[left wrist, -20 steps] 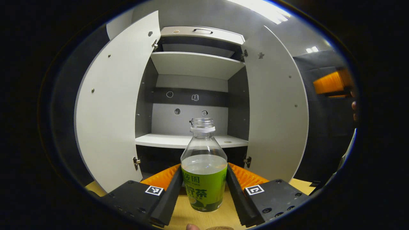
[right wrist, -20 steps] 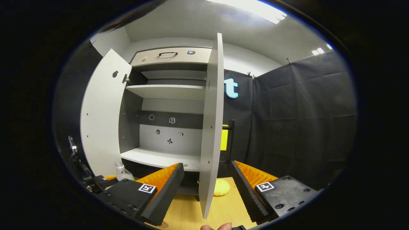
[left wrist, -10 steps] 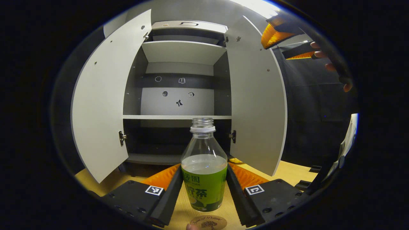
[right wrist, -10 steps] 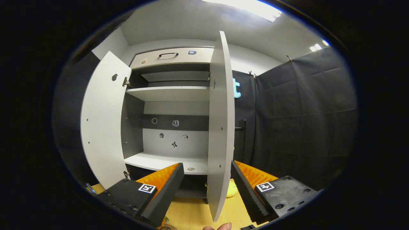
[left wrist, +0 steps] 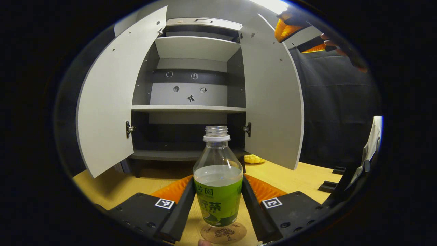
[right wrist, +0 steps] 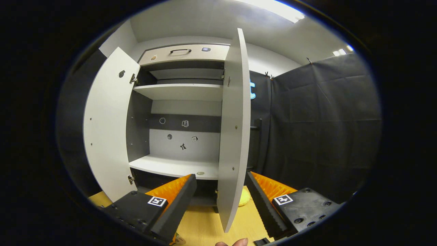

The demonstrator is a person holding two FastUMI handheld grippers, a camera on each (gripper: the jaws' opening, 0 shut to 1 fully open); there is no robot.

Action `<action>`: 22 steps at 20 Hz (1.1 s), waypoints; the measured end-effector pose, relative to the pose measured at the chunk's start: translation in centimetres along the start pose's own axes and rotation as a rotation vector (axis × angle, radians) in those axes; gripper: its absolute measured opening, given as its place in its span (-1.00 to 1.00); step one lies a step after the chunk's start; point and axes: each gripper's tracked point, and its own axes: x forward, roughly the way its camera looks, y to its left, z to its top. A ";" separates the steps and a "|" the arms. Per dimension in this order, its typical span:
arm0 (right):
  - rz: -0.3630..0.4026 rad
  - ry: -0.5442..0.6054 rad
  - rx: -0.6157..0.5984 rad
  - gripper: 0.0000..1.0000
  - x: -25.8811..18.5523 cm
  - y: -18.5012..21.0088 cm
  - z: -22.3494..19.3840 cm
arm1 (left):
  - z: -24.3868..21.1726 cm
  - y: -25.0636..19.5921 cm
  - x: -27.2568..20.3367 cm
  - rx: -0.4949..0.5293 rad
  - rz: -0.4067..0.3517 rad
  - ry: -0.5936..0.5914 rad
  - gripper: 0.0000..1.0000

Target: Grasp the bottle in the cabinet with the left hand and place it on the coaster, then close the right door with the right hand and the left door with the left hand.

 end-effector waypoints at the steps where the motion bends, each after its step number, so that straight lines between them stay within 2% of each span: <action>1: -0.003 -0.003 -0.005 0.95 0.0 -0.2 0.1 | -0.3 -0.2 0.0 0.004 -0.003 0.004 0.56; 10: -0.029 -0.018 -0.035 0.95 -0.7 -2.3 0.0 | -2.7 -0.9 -1.4 0.023 0.005 0.024 0.56; 18: -0.026 -0.013 -0.043 0.96 -0.7 -2.0 -0.5 | -3.4 -1.0 -1.9 -0.032 0.004 0.029 0.59; 20: -0.026 -0.009 -0.037 0.96 -0.7 -1.9 -0.6 | -3.7 -0.8 -1.8 -0.040 0.005 0.039 0.61; 22: -0.029 -0.007 -0.037 0.96 -0.9 -1.9 -0.7 | -4.1 -0.9 -2.0 -0.044 0.008 0.053 0.73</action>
